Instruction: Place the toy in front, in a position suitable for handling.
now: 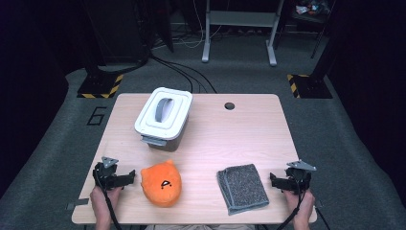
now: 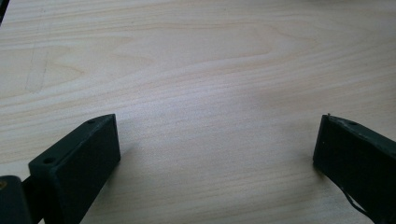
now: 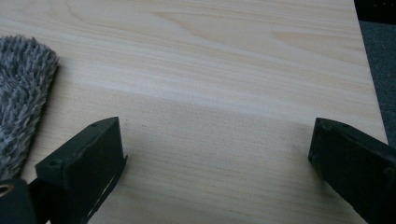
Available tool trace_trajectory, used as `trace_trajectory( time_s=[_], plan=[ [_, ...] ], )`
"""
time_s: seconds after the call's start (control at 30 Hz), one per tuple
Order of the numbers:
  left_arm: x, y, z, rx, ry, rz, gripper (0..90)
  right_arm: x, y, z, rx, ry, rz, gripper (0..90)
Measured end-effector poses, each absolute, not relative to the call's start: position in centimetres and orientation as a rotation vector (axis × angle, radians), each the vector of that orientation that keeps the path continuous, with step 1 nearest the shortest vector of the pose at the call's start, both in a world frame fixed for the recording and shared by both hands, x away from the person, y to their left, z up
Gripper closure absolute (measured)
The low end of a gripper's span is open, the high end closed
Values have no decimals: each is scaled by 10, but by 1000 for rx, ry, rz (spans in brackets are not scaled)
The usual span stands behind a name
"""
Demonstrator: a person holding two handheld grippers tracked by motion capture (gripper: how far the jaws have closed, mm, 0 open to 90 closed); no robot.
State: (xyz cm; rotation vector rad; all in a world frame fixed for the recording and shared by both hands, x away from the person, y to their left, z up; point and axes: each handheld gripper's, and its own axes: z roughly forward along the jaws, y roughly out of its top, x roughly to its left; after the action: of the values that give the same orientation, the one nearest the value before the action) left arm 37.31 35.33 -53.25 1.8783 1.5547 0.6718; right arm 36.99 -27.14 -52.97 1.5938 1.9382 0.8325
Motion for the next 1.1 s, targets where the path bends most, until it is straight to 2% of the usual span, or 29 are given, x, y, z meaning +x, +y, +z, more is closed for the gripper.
trace_trajectory(
  time_s=[1.1],
  plan=[
    [373, 353, -532, 1876, 1559, 671, 5, 371, -272, -530, 1582, 1948, 836, 23]
  ],
)
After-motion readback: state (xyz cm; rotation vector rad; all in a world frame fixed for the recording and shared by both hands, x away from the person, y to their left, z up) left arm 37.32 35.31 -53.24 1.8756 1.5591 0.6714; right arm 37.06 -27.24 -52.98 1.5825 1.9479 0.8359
